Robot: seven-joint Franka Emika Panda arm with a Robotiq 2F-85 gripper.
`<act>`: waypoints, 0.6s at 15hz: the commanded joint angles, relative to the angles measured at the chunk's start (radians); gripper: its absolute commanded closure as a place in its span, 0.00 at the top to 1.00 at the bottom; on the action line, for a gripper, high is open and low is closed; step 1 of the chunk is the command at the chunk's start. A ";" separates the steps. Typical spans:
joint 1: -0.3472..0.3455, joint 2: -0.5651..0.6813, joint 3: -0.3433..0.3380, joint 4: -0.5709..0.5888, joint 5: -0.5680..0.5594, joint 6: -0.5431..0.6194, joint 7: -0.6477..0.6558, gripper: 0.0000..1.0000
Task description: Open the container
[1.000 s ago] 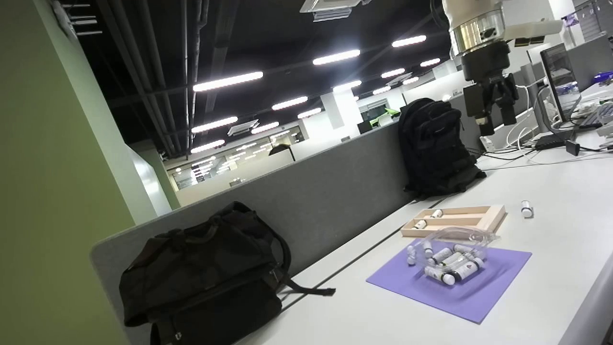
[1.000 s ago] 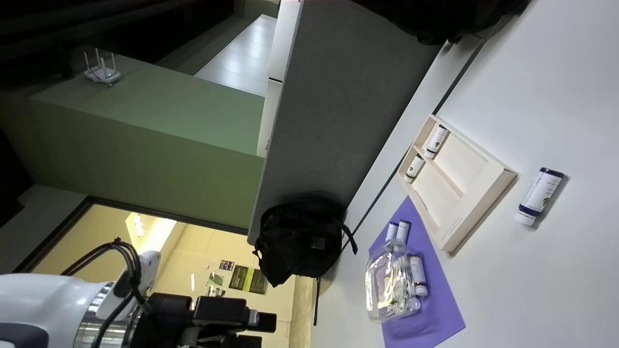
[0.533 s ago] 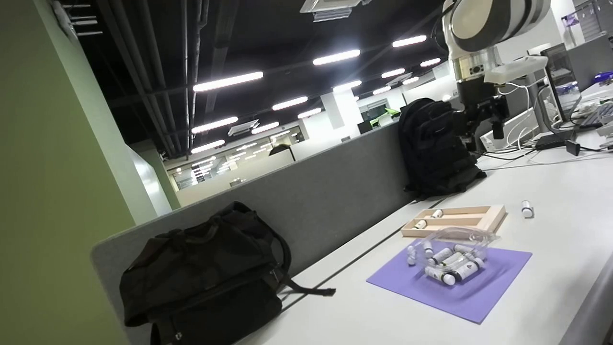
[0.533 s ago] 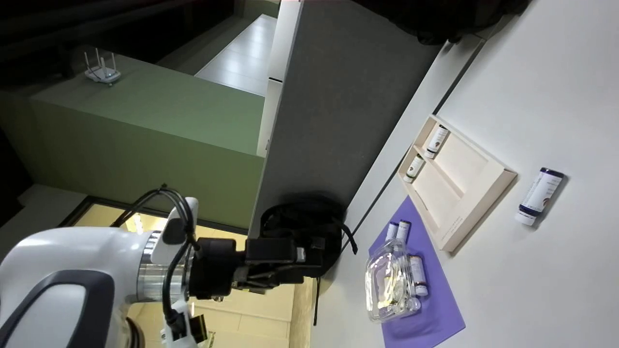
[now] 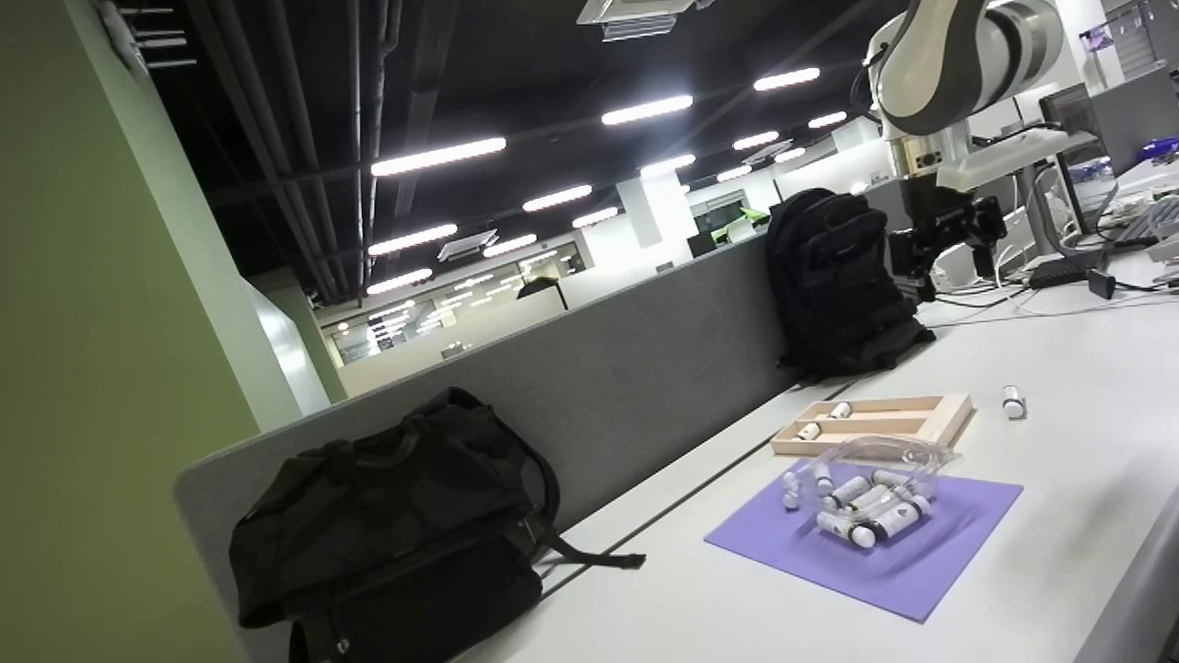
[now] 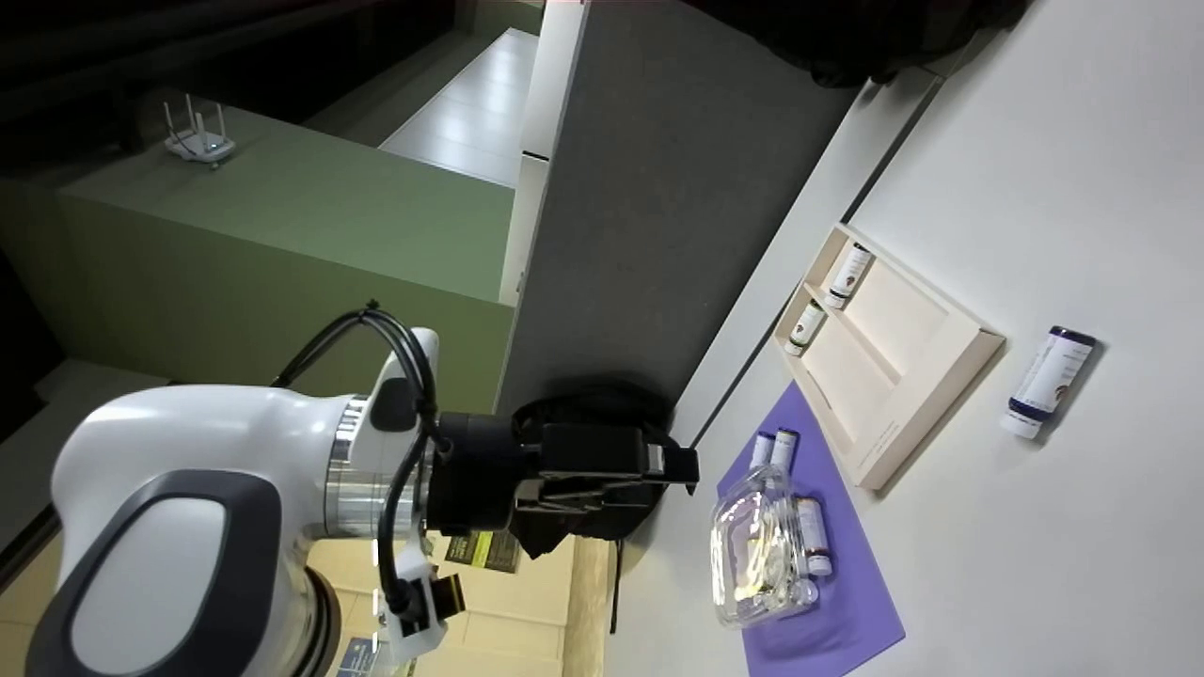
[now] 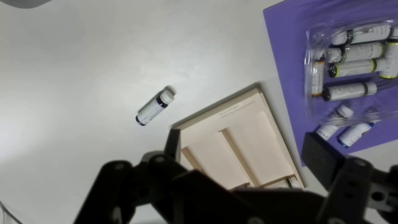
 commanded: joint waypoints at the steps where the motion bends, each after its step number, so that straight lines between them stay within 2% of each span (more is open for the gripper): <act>1: 0.020 -0.001 -0.021 0.001 -0.012 -0.002 0.010 1.00; 2: 0.020 -0.001 -0.021 0.001 -0.013 -0.002 0.011 1.00; 5: 0.082 0.067 -0.080 0.056 0.089 0.022 -0.122 1.00; 7: 0.128 0.125 -0.123 0.107 0.180 0.045 -0.224 1.00; 9: 0.178 0.196 -0.161 0.185 0.299 0.017 -0.345 1.00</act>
